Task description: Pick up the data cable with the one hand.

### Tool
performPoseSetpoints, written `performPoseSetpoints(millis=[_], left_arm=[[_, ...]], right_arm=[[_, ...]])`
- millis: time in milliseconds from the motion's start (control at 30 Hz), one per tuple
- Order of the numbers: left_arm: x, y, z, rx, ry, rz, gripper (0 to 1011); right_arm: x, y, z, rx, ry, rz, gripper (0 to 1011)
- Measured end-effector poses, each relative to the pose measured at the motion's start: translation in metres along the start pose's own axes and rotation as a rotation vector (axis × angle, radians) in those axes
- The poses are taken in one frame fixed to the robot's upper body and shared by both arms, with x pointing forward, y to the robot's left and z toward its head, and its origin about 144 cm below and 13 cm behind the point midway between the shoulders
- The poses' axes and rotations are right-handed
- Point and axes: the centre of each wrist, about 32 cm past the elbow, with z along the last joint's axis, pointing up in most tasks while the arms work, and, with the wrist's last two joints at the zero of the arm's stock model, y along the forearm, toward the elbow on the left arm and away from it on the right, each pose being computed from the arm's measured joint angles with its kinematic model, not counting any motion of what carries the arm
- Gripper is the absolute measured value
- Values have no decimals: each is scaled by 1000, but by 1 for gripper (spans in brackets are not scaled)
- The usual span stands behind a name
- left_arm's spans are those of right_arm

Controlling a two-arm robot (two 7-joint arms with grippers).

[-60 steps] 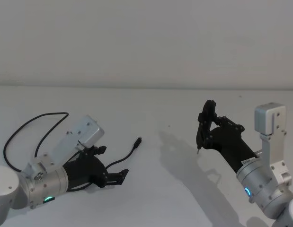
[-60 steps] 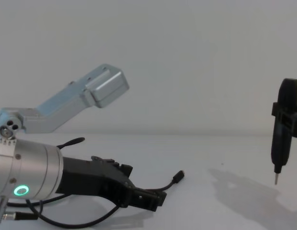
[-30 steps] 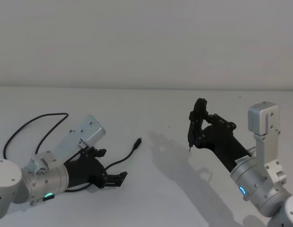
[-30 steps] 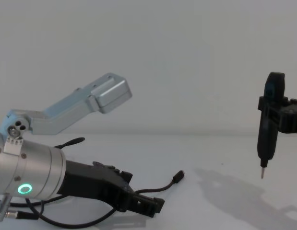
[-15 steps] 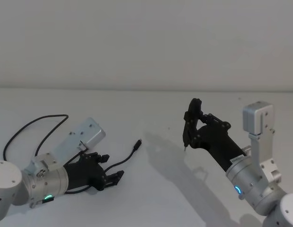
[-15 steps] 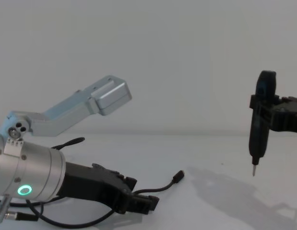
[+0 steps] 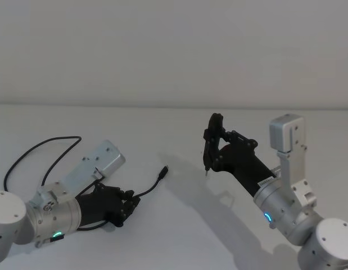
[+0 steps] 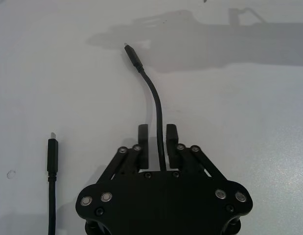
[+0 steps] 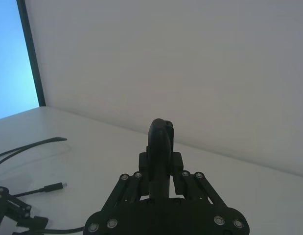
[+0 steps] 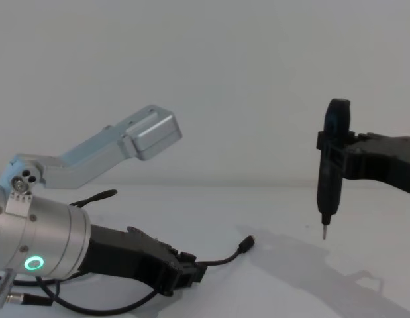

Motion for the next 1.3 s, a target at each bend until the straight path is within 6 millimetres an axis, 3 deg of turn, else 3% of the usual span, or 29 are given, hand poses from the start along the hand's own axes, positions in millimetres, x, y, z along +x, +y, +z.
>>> performPoseSetpoints(millis=[233,1300], left_arm=[[0,0,0,1,1,0,51],[0,0,0,1,1,0,50]], right_arm=[[1,9,-3,-7,5,15,275],[0,38,-11,-9,46,88,275]])
